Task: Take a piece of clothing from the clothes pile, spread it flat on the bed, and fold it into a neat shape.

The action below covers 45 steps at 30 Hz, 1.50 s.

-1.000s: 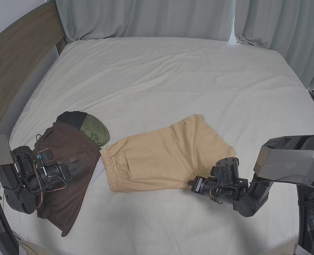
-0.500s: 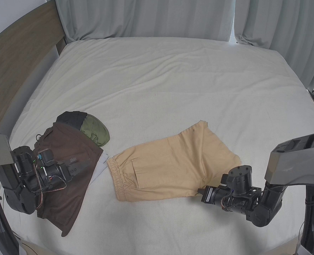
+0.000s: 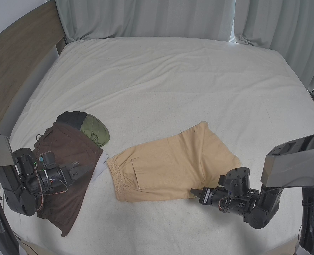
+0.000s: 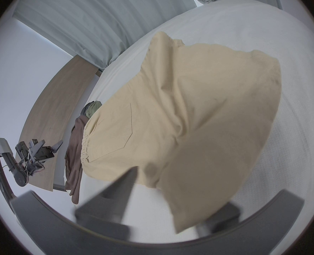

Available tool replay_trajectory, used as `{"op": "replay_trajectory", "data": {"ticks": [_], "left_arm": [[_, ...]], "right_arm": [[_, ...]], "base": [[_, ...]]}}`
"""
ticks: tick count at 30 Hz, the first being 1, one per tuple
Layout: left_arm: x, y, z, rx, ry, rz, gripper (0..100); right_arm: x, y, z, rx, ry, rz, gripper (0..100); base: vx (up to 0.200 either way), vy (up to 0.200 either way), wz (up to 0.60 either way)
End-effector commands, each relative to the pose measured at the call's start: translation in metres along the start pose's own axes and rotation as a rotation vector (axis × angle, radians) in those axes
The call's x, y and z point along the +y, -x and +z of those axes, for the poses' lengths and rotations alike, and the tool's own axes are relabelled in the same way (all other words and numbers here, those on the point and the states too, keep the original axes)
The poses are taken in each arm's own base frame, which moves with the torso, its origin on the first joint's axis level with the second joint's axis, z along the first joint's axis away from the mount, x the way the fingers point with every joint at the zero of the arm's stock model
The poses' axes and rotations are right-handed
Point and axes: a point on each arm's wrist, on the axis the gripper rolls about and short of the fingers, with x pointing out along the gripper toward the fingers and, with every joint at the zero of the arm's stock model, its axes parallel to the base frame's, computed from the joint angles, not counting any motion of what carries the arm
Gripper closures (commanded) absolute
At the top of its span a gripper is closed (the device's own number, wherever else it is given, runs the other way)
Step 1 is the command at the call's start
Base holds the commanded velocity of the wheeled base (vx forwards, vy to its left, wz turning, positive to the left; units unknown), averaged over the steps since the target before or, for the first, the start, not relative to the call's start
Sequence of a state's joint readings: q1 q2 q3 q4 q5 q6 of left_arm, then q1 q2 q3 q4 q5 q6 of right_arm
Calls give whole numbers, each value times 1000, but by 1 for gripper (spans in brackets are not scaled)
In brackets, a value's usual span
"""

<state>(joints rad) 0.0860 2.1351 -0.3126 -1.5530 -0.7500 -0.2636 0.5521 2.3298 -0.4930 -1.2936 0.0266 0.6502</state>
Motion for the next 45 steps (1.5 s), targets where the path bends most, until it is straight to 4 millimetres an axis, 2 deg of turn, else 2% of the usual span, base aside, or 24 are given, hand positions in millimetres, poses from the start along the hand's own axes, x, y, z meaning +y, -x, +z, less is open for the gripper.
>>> {"op": "replay_trajectory", "data": {"ticks": [1, 6, 12, 13, 16, 17, 18, 19, 20, 22, 23, 24, 28, 30, 31, 33, 36, 45], "left_arm": [[-1, 1, 1, -4, -2, -3, 0], [-2, 0, 1, -4, -5, -8, 0], [-3, 0, 2, -6, -9, -13, 0], [-6, -1, 2, -2, -11, -25, 0], [-5, -2, 3, -3, -13, -28, 0], [-5, -2, 3, -3, -13, -29, 0], [-6, -2, 3, -4, -16, -31, 0], [-6, -2, 4, -5, -17, -31, 0], [-8, -2, 5, -9, -21, -38, 0], [-11, -3, 4, 1, -23, -67, 0], [-11, -3, 4, 1, -23, -67, 0], [-15, -3, 1, 21, -17, -96, 0], [-20, -5, -9, 65, 5, -133, 0], [-21, -7, -12, 76, 10, -138, 0], [-23, -9, -16, 94, 21, -146, 0], [-23, -10, -20, 110, 33, -148, 0], [-23, -13, -26, 132, 45, -154, 0], [-36, -26, -49, 226, 73, -203, 0]], "right_arm": [[3, 4, -4, 18, 8, 14, 0], [21, 29, -18, 81, 44, 81, 0], [41, 54, -8, 23, 62, 199, 0], [45, 69, -5, 20, 65, 254, 0], [47, 92, -5, 26, 72, 328, 0], [47, 93, -6, 26, 73, 331, 0], [49, 107, -7, 28, 81, 369, 0], [49, 108, -7, 28, 82, 373, 0], [54, 122, -5, 18, 93, 441, 0], [59, 134, 6, -8, 101, 520, 0], [59, 134, 6, -8, 101, 520, 0], [64, 143, 17, -39, 103, 590, 0], [61, 141, 52, -123, 91, 655, 0], [58, 140, 61, -142, 95, 666, 0], [51, 139, 73, -165, 100, 673, 0], [44, 142, 81, -181, 101, 673, 0], [36, 142, 86, -183, 91, 664, 0], [28, 143, 97, -229, 87, 642, 0]], "base": [[0, 0, 0], [0, 0, 0], [0, 0, 0], [0, 0, 0], [0, 0, 0], [0, 0, 0], [0, 0, 0], [0, 0, 0], [0, 0, 0], [0, 0, 0], [0, 0, 0], [0, 0, 0], [0, 0, 0], [0, 0, 0], [0, 0, 0], [0, 0, 0], [0, 0, 0], [0, 0, 0]]}}
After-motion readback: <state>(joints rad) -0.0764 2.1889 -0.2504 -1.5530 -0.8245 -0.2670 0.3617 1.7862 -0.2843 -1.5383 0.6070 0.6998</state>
